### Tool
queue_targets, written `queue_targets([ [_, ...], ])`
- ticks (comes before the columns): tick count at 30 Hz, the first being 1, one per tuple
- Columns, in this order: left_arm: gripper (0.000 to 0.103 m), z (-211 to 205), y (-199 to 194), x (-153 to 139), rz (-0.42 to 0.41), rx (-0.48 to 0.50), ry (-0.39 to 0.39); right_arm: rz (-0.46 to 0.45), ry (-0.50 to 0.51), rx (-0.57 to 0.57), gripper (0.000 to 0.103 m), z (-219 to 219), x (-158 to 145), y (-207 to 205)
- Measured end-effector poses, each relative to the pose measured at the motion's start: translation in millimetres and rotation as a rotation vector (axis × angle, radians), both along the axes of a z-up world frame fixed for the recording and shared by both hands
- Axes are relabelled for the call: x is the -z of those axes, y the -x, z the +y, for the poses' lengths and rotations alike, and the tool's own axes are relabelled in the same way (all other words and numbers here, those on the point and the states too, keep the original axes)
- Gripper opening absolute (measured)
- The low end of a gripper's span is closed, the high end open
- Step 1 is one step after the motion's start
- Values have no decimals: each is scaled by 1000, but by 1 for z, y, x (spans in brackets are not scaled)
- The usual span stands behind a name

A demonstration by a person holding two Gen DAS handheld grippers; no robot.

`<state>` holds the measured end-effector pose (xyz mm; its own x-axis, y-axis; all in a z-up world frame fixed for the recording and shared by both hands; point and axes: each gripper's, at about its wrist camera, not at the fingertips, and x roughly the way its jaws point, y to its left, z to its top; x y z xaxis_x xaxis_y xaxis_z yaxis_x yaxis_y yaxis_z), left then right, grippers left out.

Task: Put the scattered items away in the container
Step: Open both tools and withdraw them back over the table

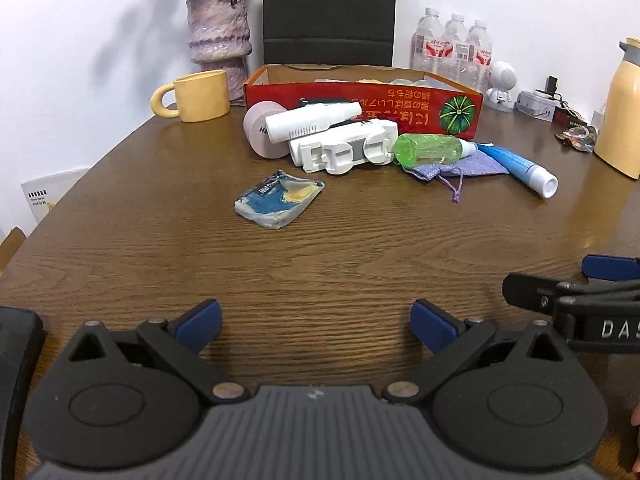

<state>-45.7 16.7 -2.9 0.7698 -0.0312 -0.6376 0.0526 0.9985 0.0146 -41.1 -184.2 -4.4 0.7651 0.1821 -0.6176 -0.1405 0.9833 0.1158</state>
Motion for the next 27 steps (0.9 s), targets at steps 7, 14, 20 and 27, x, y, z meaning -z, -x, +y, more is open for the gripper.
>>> queue_targets([
  [7,103,0,-1,1,0,-2,-1,-5,20,-7,103,2,1,3],
  [14,103,-1,-1,1,0,-3,-2,-5,26,-3,103,2,2,4],
  [20,103,0,-1,1,-1,-2,-2,-4,30,3,103,2,1,4],
  [27,103,-1,-2,1,-2,-4,-3,-3,35,7,103,3,1,3],
])
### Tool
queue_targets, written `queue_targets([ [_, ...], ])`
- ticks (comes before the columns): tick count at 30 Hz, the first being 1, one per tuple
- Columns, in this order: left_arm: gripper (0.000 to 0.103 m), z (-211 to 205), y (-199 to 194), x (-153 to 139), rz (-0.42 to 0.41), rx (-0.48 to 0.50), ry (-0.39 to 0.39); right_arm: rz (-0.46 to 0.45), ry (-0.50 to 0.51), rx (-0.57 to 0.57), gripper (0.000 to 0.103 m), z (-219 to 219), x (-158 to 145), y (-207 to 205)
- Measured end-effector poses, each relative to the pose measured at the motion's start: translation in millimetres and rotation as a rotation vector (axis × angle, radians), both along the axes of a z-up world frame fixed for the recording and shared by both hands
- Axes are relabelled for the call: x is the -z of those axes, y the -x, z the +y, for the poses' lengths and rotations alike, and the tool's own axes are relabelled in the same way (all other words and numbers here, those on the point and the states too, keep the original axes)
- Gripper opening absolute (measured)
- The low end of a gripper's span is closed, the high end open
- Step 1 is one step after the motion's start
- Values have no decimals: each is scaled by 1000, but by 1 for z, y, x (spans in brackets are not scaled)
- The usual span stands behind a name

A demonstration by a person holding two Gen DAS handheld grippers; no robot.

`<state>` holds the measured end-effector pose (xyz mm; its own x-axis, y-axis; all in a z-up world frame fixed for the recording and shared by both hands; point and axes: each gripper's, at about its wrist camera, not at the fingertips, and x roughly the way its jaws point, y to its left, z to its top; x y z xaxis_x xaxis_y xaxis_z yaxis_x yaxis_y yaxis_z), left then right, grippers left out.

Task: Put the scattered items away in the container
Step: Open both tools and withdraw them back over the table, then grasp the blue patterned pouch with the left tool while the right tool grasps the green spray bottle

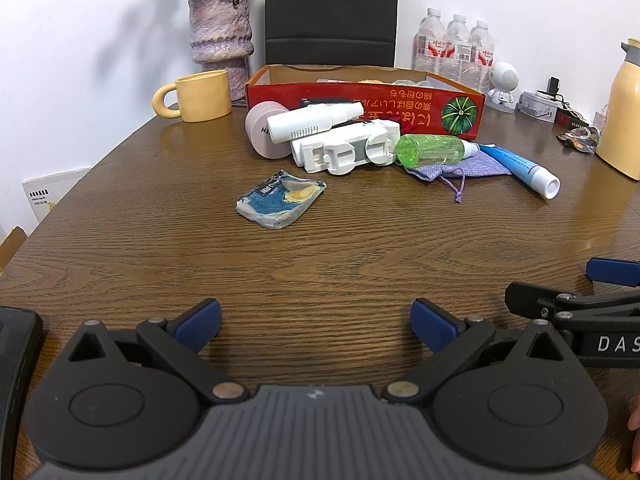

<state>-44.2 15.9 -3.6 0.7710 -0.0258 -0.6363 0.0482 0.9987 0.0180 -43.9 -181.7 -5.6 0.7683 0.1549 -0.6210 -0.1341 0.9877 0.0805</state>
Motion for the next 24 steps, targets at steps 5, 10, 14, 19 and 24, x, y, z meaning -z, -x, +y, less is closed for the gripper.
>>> queue_targets([
  [5,103,0,0,0,0,0,1,0,1,0,103,0,0,0],
  [10,103,5,-6,-2,9,15,5,8,46,-1,103,6,1,-2],
  [14,103,14,-25,-9,-2,69,26,21,65,-26,103,9,0,-8],
  [19,103,21,-64,-18,-30,128,-11,87,147,-127,101,11,-18,-53],
  [24,103,23,-101,-11,13,162,-12,30,219,-197,93,11,-38,-119],
])
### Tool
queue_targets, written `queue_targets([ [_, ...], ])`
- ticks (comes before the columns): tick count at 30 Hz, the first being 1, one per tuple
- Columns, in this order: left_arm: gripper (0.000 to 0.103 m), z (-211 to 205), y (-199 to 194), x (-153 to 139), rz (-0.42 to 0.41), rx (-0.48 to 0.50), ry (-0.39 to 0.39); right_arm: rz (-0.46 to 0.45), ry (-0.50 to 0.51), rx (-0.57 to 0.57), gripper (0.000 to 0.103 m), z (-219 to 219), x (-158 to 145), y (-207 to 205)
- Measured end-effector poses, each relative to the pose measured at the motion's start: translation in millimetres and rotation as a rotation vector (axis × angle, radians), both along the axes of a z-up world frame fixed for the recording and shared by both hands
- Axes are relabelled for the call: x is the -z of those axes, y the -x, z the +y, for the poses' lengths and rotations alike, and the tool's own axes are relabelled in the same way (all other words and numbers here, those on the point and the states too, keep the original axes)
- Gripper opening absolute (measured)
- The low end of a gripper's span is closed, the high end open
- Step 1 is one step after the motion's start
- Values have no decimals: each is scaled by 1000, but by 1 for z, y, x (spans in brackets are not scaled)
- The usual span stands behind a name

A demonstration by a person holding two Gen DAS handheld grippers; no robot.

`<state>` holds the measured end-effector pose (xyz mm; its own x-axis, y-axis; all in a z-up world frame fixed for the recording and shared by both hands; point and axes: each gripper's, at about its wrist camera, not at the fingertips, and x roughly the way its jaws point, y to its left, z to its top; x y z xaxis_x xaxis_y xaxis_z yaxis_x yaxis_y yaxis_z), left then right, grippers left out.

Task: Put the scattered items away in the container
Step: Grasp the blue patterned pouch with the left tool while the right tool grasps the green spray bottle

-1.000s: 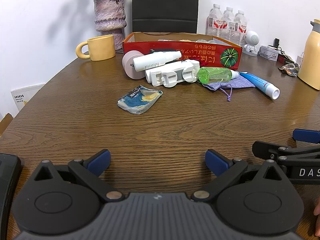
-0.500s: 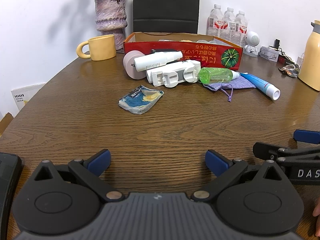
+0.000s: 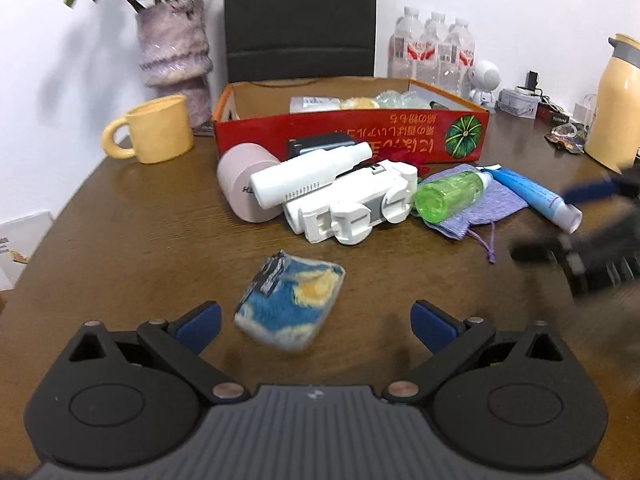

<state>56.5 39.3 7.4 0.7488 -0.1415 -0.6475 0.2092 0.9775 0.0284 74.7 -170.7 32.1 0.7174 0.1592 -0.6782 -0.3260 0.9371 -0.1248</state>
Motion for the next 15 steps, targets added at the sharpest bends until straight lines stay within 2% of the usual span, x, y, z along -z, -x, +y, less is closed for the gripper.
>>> queue_targets([
  [3,103,-1,-11,5,28,45,3,-6,56,-95,87,10,-1,-37],
  [7,103,2,-14,10,43,68,15,-27,178,-206,88,30,13,-61],
  [9,99,3,-13,9,41,71,29,-20,172,-236,87,33,19,-68],
  [11,96,6,-13,8,41,70,54,14,92,-227,79,28,19,-73],
  [12,89,6,-13,7,41,66,64,33,63,-201,69,25,16,-72],
  [13,85,7,-12,5,40,66,71,53,50,-168,54,24,12,-70],
  [15,69,8,-10,2,48,76,91,89,-11,-106,33,20,3,-54],
])
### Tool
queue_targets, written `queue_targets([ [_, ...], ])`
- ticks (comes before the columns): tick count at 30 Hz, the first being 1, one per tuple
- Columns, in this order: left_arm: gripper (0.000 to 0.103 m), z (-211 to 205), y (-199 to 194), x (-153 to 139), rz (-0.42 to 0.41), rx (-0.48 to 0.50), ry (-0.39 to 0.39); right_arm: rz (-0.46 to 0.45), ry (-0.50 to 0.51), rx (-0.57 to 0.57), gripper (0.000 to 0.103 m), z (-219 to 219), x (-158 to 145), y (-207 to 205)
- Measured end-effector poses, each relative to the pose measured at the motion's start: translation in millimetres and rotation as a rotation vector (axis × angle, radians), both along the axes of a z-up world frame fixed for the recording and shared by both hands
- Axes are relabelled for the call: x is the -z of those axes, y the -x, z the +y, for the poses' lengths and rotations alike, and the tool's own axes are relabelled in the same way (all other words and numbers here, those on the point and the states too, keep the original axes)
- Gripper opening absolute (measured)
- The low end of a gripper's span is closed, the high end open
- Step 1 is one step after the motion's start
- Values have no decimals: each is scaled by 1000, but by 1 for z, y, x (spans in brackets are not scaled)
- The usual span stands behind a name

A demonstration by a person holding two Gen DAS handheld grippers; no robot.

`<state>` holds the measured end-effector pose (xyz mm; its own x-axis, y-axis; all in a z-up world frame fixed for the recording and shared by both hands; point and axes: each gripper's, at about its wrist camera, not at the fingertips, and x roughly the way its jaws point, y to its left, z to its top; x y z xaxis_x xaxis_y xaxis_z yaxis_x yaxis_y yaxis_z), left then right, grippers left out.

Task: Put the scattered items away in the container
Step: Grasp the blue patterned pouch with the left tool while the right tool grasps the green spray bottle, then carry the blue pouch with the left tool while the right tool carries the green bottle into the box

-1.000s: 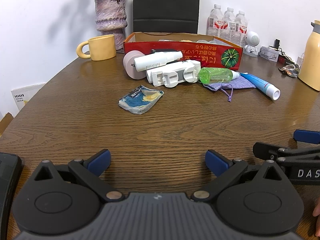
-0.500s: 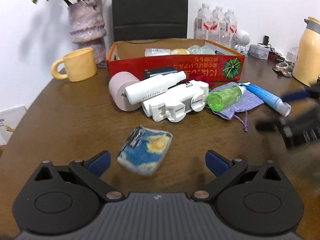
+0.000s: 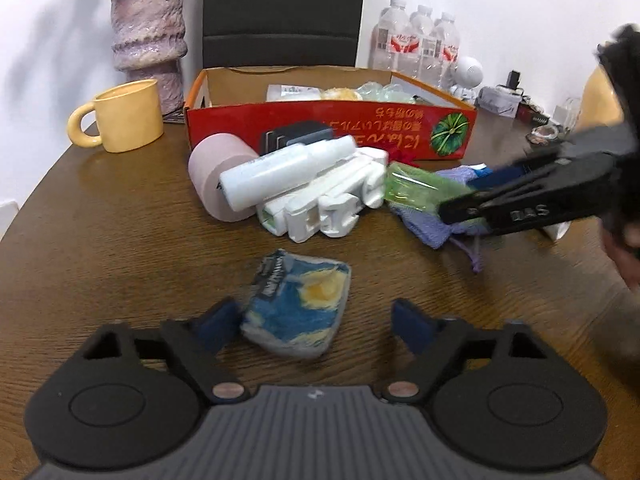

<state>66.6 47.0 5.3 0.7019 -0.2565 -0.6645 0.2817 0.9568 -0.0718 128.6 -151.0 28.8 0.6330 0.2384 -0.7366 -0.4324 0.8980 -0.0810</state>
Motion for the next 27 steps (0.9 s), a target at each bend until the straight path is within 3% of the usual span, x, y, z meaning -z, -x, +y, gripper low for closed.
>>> queue_targets([
  [1,63,0,1,-2,8,6,9,20,-34,15,28,-3,-2,12],
  [2,50,-1,3,-5,24,22,24,36,-58,16,28,-5,-3,24],
  [4,50,-2,7,-10,38,49,50,46,-85,8,25,-7,-5,49],
  [5,57,-3,9,-13,43,61,63,44,-102,2,25,-9,-6,59],
  [6,76,-4,10,-15,27,58,70,38,-138,0,26,-12,-8,64],
  [7,86,-6,9,-16,5,40,67,28,-184,6,31,-17,-10,67],
  [9,89,-13,1,-13,6,11,31,13,-229,49,44,-20,-6,61],
  [11,87,-20,-7,-7,37,1,5,1,-257,100,44,-21,-1,53],
  [13,80,-28,-8,-2,36,0,-45,7,-268,130,32,-20,7,46],
  [14,76,-31,-5,-1,21,7,-65,9,-271,140,31,-19,11,44],
  [18,33,-37,3,-3,11,28,-80,-15,-241,147,30,-13,12,53],
  [20,16,-36,6,-7,27,30,-38,-34,-243,140,30,-14,7,62],
  [22,13,-32,10,-13,38,23,16,-57,-253,134,29,-17,0,72],
  [27,11,-24,28,-49,-30,5,94,-111,-271,155,30,-33,-25,94],
])
